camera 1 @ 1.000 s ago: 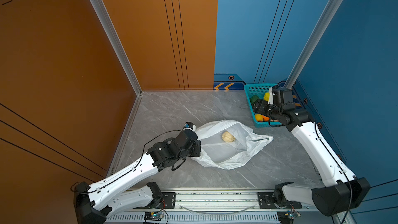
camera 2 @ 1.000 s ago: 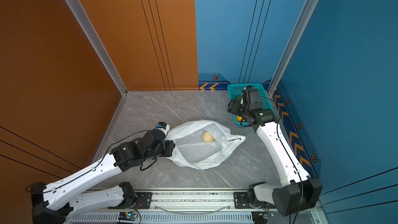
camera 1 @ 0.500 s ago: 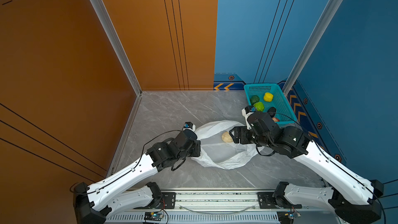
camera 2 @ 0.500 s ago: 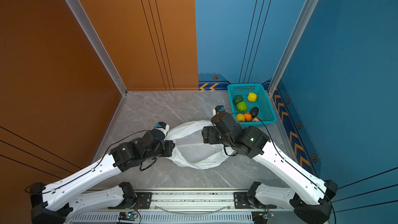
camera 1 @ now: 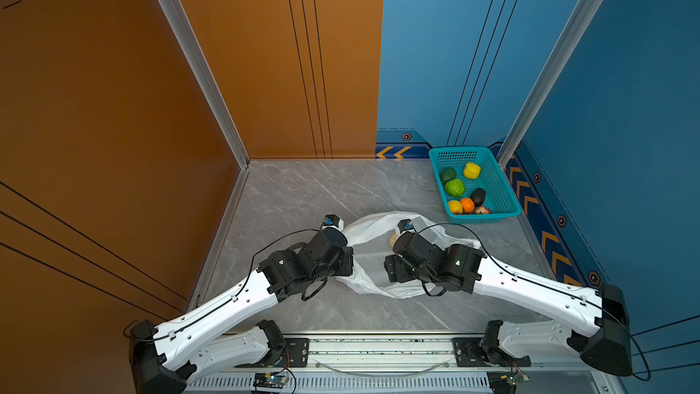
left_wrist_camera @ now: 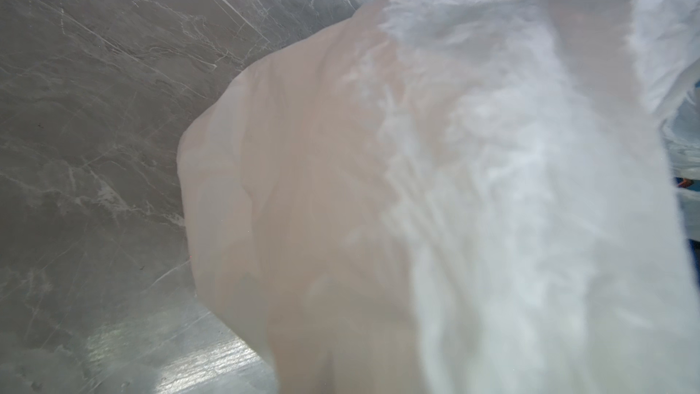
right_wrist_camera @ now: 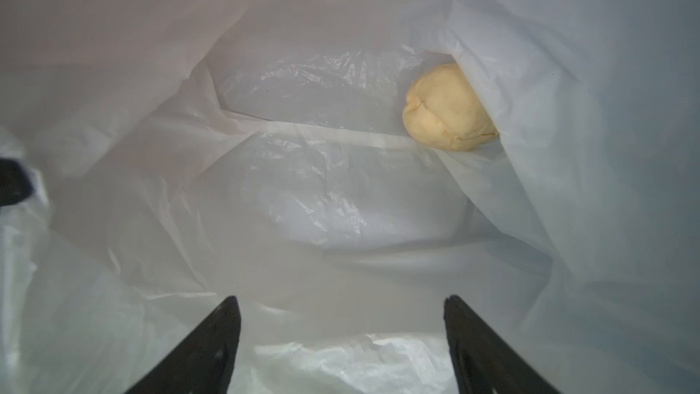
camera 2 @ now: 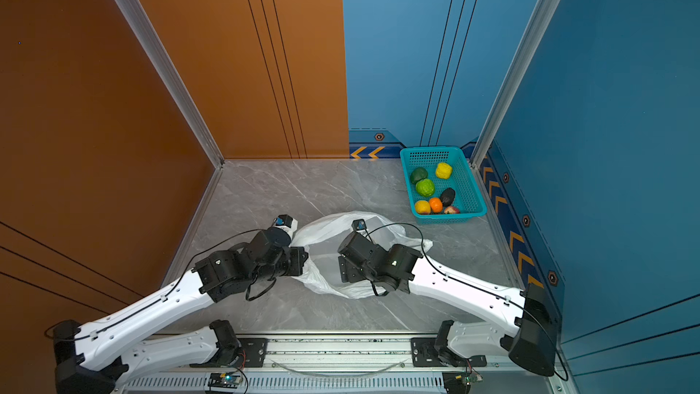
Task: Untie the knot of the plastic bag and take out the fruit
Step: Pick up the fruit from the plastic bag.
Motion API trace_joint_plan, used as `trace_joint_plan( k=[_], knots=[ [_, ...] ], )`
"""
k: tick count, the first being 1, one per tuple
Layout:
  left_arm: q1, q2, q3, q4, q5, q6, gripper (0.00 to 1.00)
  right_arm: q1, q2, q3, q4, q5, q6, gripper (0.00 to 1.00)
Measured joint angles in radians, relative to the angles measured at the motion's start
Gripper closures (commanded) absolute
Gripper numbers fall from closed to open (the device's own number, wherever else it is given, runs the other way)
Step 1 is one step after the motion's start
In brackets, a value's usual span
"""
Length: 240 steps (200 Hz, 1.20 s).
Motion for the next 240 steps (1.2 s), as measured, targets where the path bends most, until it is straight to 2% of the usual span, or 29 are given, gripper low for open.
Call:
trace_joint_plan(
  k=[49,101,185,240],
  knots=[
    [-0.011,0.0,0.002,0.0,0.001,-0.011,1.0,-0.011,0.104,-0.103,0.163,-0.008,0.026,0.16],
    [-0.013,0.0,0.002,0.0,0.012,-0.014,1.0,-0.109,0.179,-0.167,0.333,-0.02,0.102,0.17],
    [-0.029,0.059,0.036,0.002,0.09,0.013,1.0,-0.173,0.253,-0.158,0.422,0.156,0.209,0.15],
    [-0.046,0.081,0.037,-0.001,0.117,0.025,1.0,-0.206,0.277,-0.158,0.494,0.192,0.239,0.13]
  ],
)
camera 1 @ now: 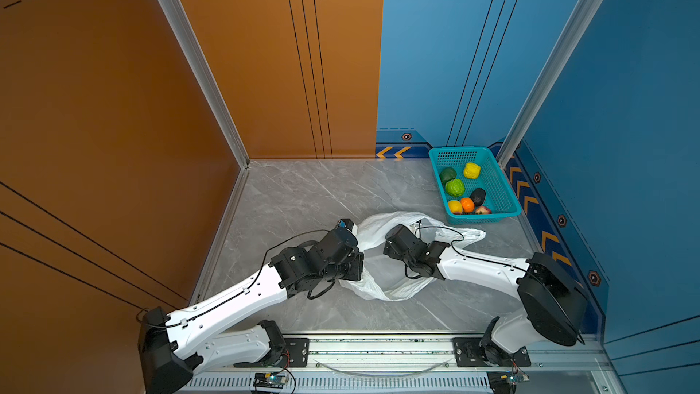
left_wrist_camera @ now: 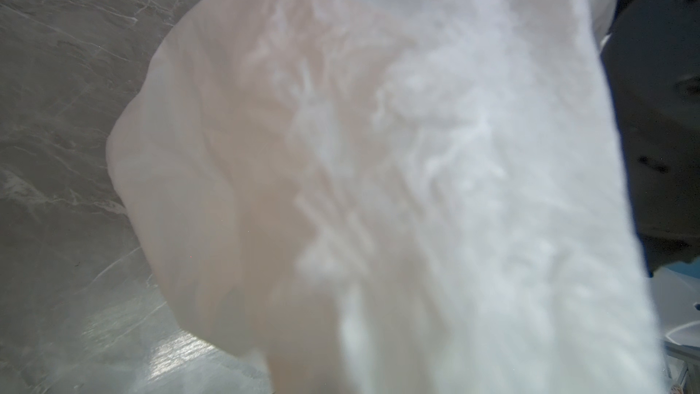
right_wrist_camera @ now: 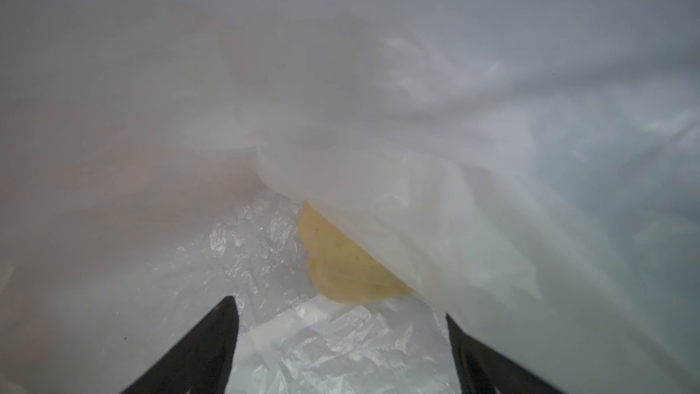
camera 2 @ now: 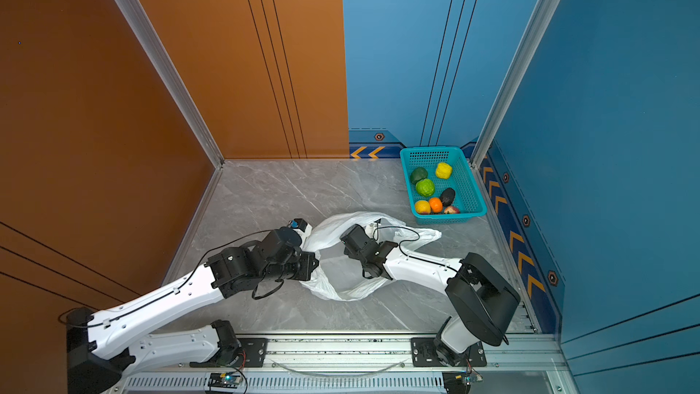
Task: Untie the knot of the plastic bag and take out the fruit
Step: Pick up the fruit from the plastic bag.
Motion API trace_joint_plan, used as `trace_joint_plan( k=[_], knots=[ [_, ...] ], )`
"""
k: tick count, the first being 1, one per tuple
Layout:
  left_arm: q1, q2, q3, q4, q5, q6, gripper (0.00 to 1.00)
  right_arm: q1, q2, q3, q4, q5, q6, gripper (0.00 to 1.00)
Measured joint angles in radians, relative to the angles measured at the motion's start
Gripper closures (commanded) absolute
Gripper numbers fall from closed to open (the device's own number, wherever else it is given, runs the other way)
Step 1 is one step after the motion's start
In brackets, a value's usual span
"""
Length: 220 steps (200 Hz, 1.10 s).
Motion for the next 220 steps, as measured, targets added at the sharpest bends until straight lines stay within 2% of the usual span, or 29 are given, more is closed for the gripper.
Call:
trace_joint_plan(
  k=[69,137,193,220],
  knots=[
    [-0.014,0.006,0.008,-0.001,0.02,0.01,1.0,-0.053,0.05,0.0,0.086,-0.01,0.013,0.13],
    [-0.046,0.079,0.038,-0.002,0.065,0.042,1.0,-0.077,0.14,0.0,0.175,-0.012,0.055,0.14],
    [-0.047,0.079,0.038,-0.005,0.072,0.051,1.0,-0.11,0.169,0.0,0.239,-0.01,0.061,0.49],
    [-0.047,0.079,0.038,-0.005,0.071,0.051,1.0,-0.115,0.17,-0.012,0.266,-0.012,0.067,0.57]
  ],
)
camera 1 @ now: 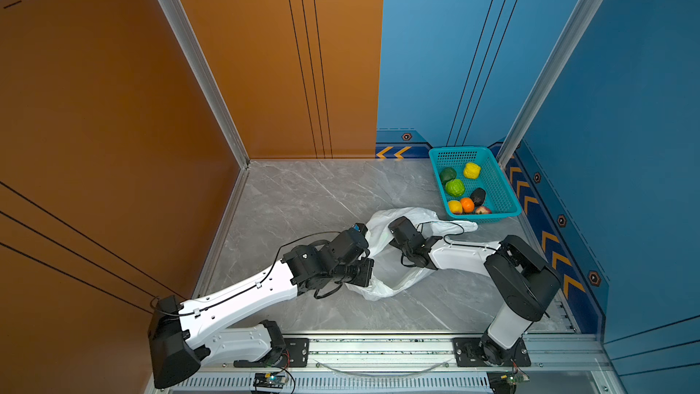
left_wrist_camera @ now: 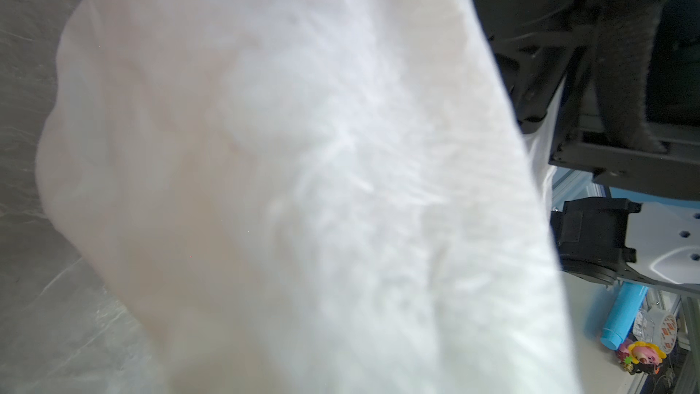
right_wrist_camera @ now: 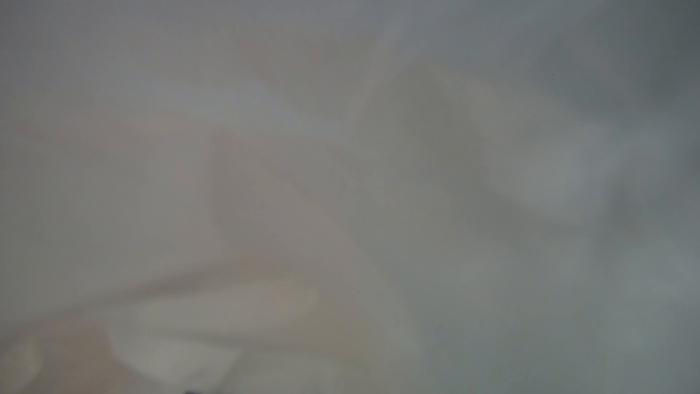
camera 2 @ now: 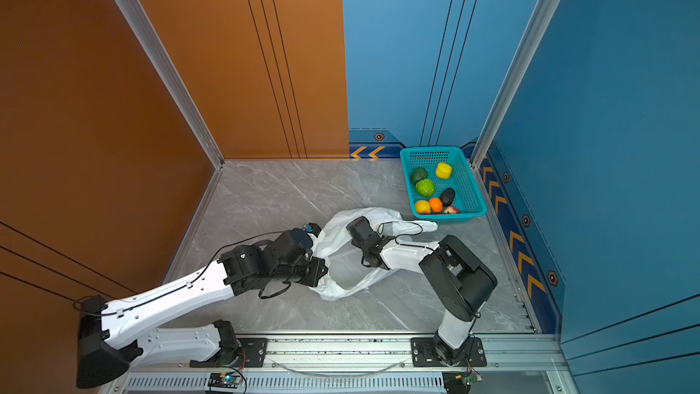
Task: Untie the knot of the plastic bag and take out the fruit
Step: Pick up the fruit from the plastic bag.
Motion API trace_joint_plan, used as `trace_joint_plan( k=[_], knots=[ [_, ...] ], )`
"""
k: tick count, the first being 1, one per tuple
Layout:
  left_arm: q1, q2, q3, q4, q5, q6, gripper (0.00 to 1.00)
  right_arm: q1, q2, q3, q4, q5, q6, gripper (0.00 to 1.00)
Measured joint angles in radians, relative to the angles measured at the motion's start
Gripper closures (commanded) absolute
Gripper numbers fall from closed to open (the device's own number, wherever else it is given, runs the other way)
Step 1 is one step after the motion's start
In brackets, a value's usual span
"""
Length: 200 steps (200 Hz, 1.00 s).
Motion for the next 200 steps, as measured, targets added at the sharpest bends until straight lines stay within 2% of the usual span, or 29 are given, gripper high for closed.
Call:
trace_joint_plan(
  k=[84,137,200],
  knots=[
    [-0.001,0.0,0.0,-0.004,-0.019,0.0,1.0,0.04,-0.035,-0.013,0.012,-0.072,0.0,0.61],
    [0.002,0.0,-0.003,-0.004,-0.064,0.0,1.0,0.103,-0.138,-0.023,-0.016,-0.132,0.0,0.61],
    [0.034,-0.01,-0.032,-0.001,-0.105,-0.002,1.0,0.164,-0.287,-0.035,-0.141,-0.155,-0.001,0.61]
  ],
)
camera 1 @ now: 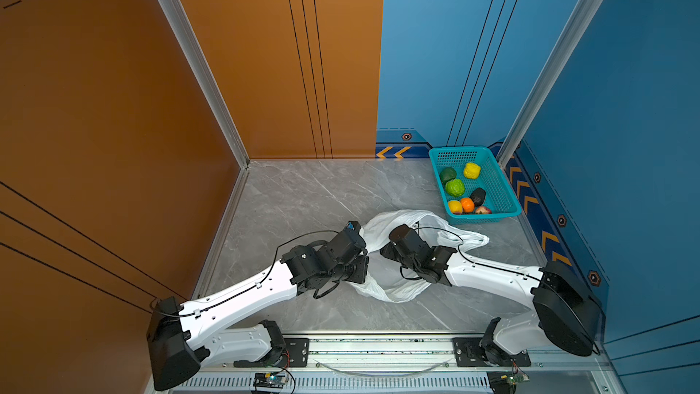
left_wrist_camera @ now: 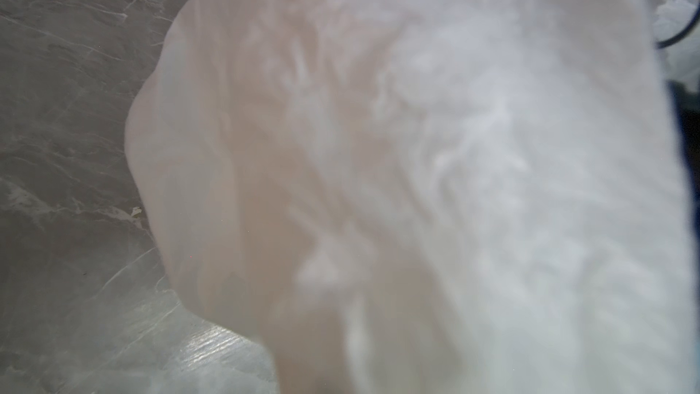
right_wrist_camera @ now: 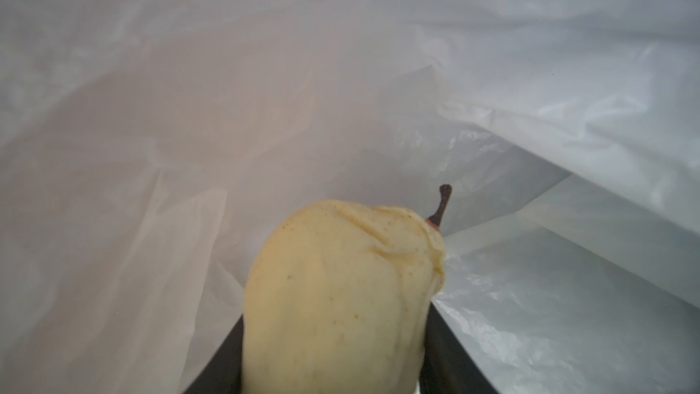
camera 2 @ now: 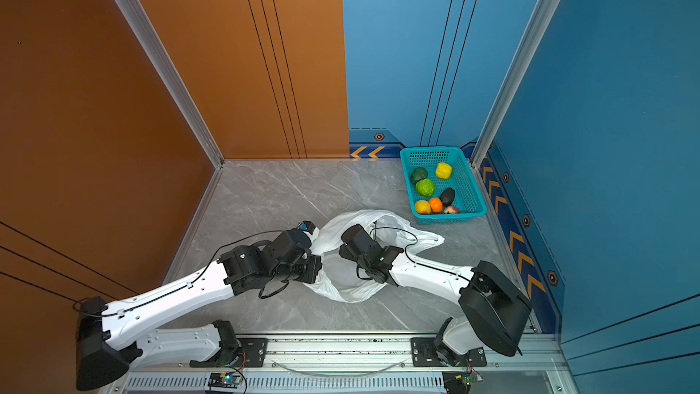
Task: Untie the knot of the plastic bag and take out the fruit
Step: Pick up the fruit from the plastic bag, then place the fruit in the basket.
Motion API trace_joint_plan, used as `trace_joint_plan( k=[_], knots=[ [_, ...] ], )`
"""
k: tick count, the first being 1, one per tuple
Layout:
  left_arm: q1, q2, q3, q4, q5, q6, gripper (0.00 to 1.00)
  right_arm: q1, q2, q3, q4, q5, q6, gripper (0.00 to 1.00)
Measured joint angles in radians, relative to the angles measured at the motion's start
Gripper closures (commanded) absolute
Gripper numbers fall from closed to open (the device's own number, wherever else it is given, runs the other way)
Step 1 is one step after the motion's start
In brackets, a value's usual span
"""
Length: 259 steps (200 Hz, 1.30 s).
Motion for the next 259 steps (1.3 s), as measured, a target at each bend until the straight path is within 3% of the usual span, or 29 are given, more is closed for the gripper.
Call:
trace_joint_plan(
  k=[106,166,212,259],
  knots=[
    [0.031,-0.002,-0.005,0.01,-0.058,-0.032,1.0,0.132,-0.185,0.022,-0.274,0.0,-0.003,0.62],
    [0.035,-0.002,-0.006,0.01,-0.061,-0.035,1.0,0.127,-0.283,0.161,-0.428,-0.002,-0.024,0.62],
    [0.037,-0.002,-0.018,0.014,-0.061,-0.037,1.0,0.026,-0.343,0.268,-0.51,-0.03,-0.071,0.62],
    [0.042,-0.002,-0.024,0.016,-0.062,-0.037,1.0,-0.198,-0.351,0.329,-0.542,-0.128,-0.153,0.62]
  ],
)
